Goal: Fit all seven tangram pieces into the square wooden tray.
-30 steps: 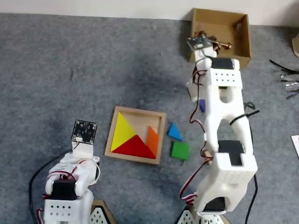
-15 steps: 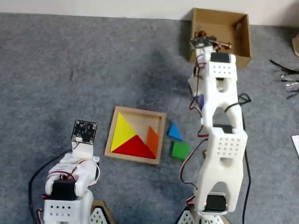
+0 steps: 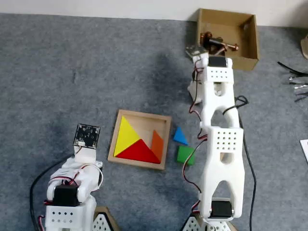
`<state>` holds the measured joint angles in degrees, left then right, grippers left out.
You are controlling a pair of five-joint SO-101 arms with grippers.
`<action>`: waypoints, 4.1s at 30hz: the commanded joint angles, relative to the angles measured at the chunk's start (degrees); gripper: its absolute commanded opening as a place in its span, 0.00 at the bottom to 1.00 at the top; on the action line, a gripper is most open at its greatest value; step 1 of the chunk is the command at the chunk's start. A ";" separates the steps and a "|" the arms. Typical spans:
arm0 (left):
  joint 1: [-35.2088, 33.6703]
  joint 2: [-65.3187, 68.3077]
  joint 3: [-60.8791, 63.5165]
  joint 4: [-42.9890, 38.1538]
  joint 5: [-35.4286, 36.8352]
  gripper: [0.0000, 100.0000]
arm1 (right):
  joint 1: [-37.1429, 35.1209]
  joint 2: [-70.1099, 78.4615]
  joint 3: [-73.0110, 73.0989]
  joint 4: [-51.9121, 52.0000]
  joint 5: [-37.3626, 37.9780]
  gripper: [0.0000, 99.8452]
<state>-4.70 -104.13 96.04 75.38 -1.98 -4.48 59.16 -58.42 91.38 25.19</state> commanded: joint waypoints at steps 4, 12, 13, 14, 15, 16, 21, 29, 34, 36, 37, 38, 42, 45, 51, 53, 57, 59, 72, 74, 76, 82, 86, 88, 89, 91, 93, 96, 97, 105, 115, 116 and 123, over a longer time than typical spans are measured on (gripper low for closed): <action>-0.57 -0.31 1.10 0.26 -0.53 0.01 | -0.40 -0.84 -2.68 7.78 2.29 0.26; -0.57 -0.31 1.10 0.26 -0.53 0.01 | -0.66 -0.92 -2.42 9.36 2.11 0.26; -0.57 -0.31 1.10 0.26 -0.53 0.01 | -0.66 -0.92 -2.42 9.36 1.05 0.26; -0.57 -0.31 1.10 0.26 -0.53 0.01 | -0.57 -0.92 -2.33 9.36 -0.53 0.26; -0.57 -0.31 1.10 0.26 -0.53 0.01 | -0.57 -0.92 -2.33 9.36 -1.93 0.26; -0.57 -0.31 1.10 0.26 -0.53 0.01 | -0.57 -0.92 -2.42 9.36 -3.16 0.26; -0.57 -0.31 1.10 0.26 -0.53 0.01 | -0.57 -0.92 -2.51 9.27 -9.93 0.26; -0.57 -0.31 1.10 0.26 -0.53 0.01 | -0.66 -0.92 -2.77 8.92 -20.13 0.26; -0.57 -0.31 1.10 0.26 -0.53 0.01 | -0.48 -0.84 -2.68 6.81 -25.85 0.26; -0.57 -0.31 1.10 0.26 -0.53 0.01 | -0.66 -0.84 -2.42 6.46 -26.81 0.26; -0.57 -0.31 1.10 0.26 -0.53 0.01 | -0.66 -0.84 -2.33 6.29 -26.90 0.26; -0.57 -0.31 1.10 0.26 -0.53 0.01 | -0.84 -0.84 -2.33 6.11 -26.81 0.26; -0.57 -0.31 1.10 0.26 -0.53 0.01 | -0.75 -0.84 -2.33 4.62 -26.73 0.26; -0.57 -0.31 1.10 0.26 -0.53 0.01 | -0.66 -0.84 -2.33 2.42 -25.32 0.26; -0.57 -0.31 1.10 0.26 -0.53 0.01 | -0.75 1.36 -2.51 1.80 -25.14 0.26; -0.57 -0.31 1.10 0.26 -0.53 0.01 | -0.92 2.68 -2.51 1.80 -25.14 0.23; -0.57 -0.31 1.10 0.26 -0.53 0.01 | -0.92 4.79 -2.68 1.80 -25.23 0.17; -0.57 -0.31 1.10 0.26 -0.53 0.01 | -0.92 5.14 -2.68 2.42 -25.23 0.17; -0.57 -0.31 1.10 0.26 -0.53 0.01 | -3.38 5.05 -2.86 5.85 -19.08 0.17; -0.57 -0.31 1.10 0.26 -0.53 0.01 | -5.32 5.05 -2.86 6.64 -14.68 0.17; -0.57 -0.31 1.10 0.26 -0.53 0.01 | -7.25 5.05 -2.86 7.69 -9.76 0.17; -0.57 -0.31 1.10 0.26 -0.53 0.01 | -9.98 4.00 -2.77 9.54 0.44 0.17; -0.57 -0.31 1.10 0.26 -0.53 0.01 | -9.80 0.31 -2.77 9.54 0.35 0.17; -0.57 -0.31 1.10 0.26 -0.53 0.01 | -10.15 -2.33 -2.42 9.54 0.26 0.17; -0.57 -0.31 1.10 0.26 -0.53 0.01 | -10.15 -3.65 -2.42 9.54 0.44 0.17; -0.57 -0.31 1.10 0.26 -0.53 0.01 | -10.24 -6.20 -2.24 9.54 0.70 0.18; -0.57 -0.31 1.10 0.26 -0.53 0.01 | -10.24 -8.13 -2.15 9.63 2.11 0.19; -0.57 -0.31 1.10 0.26 -0.53 0.01 | -10.24 -10.15 0.31 9.63 5.19 0.24; -0.57 -0.31 1.10 0.26 -0.53 0.01 | -10.24 -10.77 1.45 9.63 6.42 0.25; -0.57 -0.31 1.10 0.26 -0.53 0.01 | -8.66 -13.05 6.73 9.54 -5.01 0.25; -0.57 -0.31 1.10 0.26 -0.53 0.01 | -7.96 -12.70 7.16 9.45 -24.09 0.25; -0.57 -0.31 1.10 0.26 -0.53 0.01 | -7.96 -12.70 7.16 9.45 -24.26 0.25; -0.57 -0.31 1.10 0.26 -0.53 0.01 | -7.87 -12.53 9.36 8.92 -27.25 0.25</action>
<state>-4.70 -104.13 96.04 75.38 -1.98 -13.36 51.25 -49.27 100.09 -0.66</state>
